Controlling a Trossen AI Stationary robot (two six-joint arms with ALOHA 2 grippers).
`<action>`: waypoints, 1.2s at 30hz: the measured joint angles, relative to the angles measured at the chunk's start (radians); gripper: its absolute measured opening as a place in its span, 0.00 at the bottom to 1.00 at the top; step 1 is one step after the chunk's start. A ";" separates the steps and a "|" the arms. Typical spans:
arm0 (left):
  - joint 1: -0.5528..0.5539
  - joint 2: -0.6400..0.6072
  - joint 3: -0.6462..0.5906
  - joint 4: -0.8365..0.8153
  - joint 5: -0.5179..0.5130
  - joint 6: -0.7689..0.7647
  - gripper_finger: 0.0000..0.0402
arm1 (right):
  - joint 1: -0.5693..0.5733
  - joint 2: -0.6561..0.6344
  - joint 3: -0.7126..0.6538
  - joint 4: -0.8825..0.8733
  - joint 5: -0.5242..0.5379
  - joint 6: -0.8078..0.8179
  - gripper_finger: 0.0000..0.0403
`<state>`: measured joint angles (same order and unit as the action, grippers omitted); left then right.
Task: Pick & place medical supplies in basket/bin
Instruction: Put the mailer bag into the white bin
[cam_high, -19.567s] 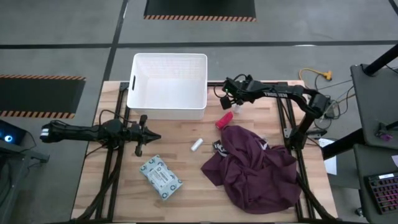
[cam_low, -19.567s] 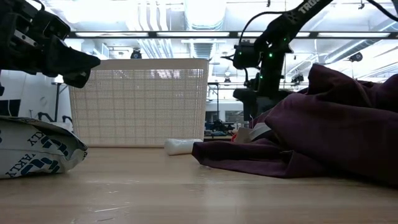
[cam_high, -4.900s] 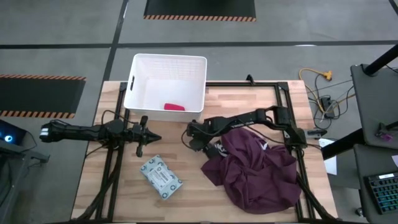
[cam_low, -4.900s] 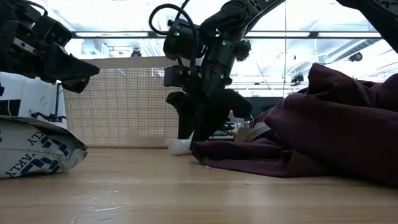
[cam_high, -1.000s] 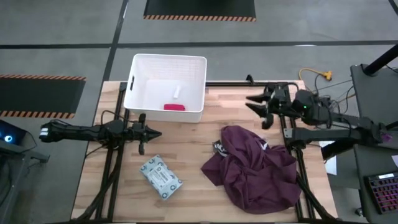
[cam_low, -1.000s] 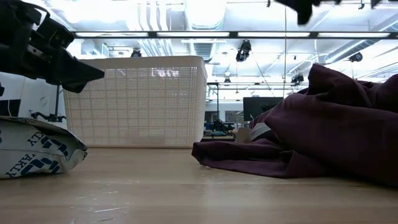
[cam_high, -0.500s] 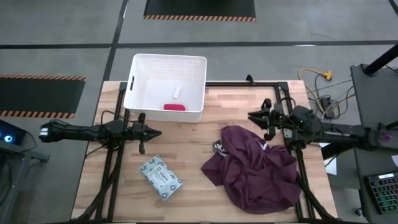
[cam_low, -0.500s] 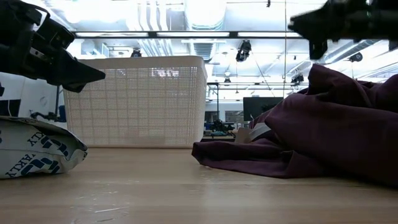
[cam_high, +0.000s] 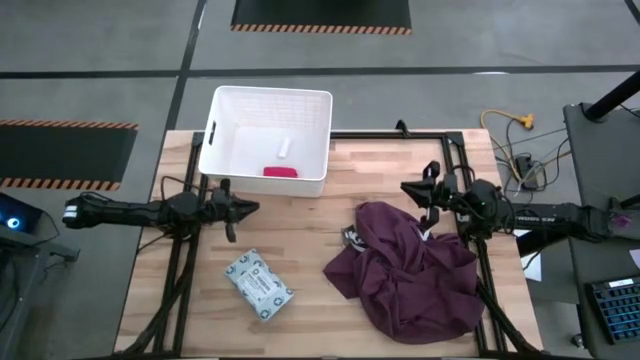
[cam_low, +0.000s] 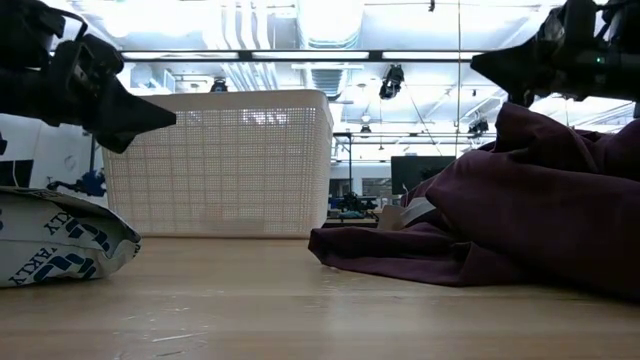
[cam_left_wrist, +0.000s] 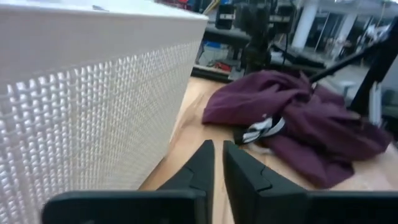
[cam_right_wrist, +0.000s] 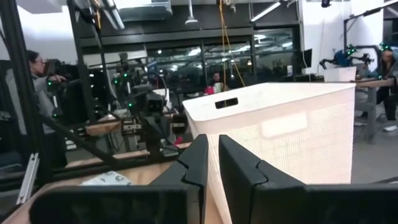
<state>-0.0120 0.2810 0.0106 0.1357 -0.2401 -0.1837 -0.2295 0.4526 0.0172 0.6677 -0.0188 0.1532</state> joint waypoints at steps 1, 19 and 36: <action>0.000 0.000 0.001 0.009 0.002 -0.013 0.07 | 0.000 0.000 0.004 0.000 0.002 0.000 0.08; 0.000 0.019 0.185 0.011 0.108 -0.307 0.60 | 0.000 0.001 0.008 -0.030 0.058 -0.005 0.08; -0.001 0.485 0.802 -0.619 0.360 -0.375 0.60 | -0.001 0.003 0.009 -0.043 0.075 0.012 0.08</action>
<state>-0.0130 0.7664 0.8127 -0.4837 0.1195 -0.5591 -0.2302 0.4553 0.0261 0.6243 0.0566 0.1654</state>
